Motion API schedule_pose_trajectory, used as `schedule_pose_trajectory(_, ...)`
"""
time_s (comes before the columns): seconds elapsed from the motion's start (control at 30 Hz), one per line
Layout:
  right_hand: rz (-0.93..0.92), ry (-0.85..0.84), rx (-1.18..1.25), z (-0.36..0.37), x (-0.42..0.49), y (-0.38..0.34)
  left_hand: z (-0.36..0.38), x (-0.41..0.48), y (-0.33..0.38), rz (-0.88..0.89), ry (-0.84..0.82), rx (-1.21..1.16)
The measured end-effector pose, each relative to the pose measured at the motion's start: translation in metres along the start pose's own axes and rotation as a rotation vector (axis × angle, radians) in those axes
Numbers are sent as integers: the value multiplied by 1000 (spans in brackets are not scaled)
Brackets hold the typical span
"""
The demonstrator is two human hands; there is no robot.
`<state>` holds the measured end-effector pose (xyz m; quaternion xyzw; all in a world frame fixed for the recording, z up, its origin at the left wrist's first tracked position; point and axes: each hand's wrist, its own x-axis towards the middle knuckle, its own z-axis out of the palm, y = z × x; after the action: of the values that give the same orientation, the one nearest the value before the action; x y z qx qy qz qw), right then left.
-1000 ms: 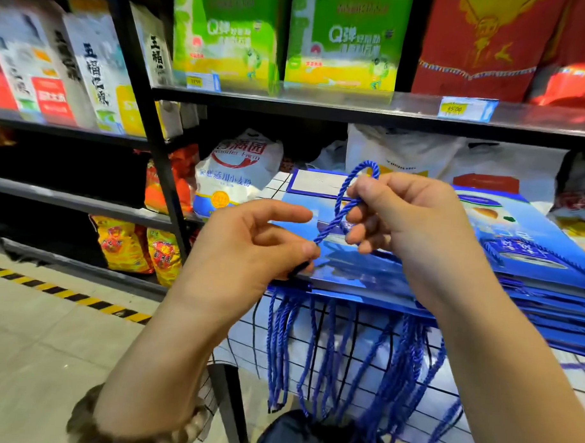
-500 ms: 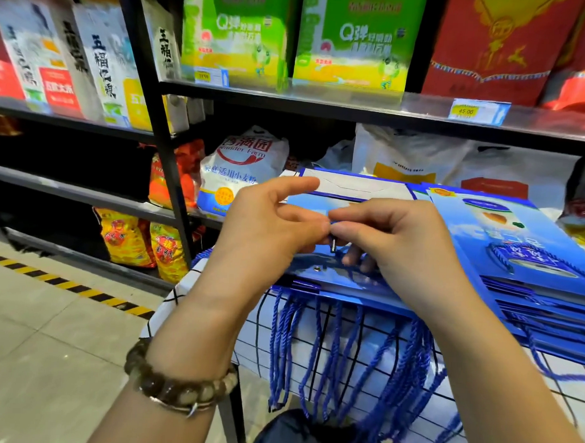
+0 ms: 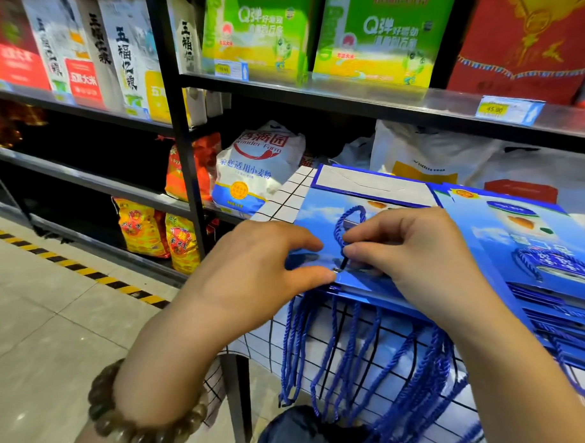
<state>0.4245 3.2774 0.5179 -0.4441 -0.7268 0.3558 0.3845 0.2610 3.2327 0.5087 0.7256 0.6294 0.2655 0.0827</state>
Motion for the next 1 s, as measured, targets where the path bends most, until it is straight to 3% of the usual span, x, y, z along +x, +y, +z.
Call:
schedule_pose_trajectory(0.2, 30, 6, 17, 2, 4, 1, 1, 4, -2, 37, 83, 35)
schedule_pose_trajectory(0.43, 17, 44, -66, 4, 8, 8, 14, 8, -7, 246, 254, 237)
schedule_pose_trajectory(0.6, -61, -37, -260, 4, 11, 7, 18, 10, -9, 280, 304, 268)
schedule_pose_trajectory(0.73, -110, -226, -440, -7, 10, -1, 19, 14, -8, 252, 377, 235)
schedule_pose_trajectory(0.83, -78, -363, -377, -14, 8, -7, 17, 19, -5, 203, 418, 252)
schedule_pose_trajectory(1.0, -132, -326, -441, -9, 16, 3, 15, 17, 4, 53, 421, 137)
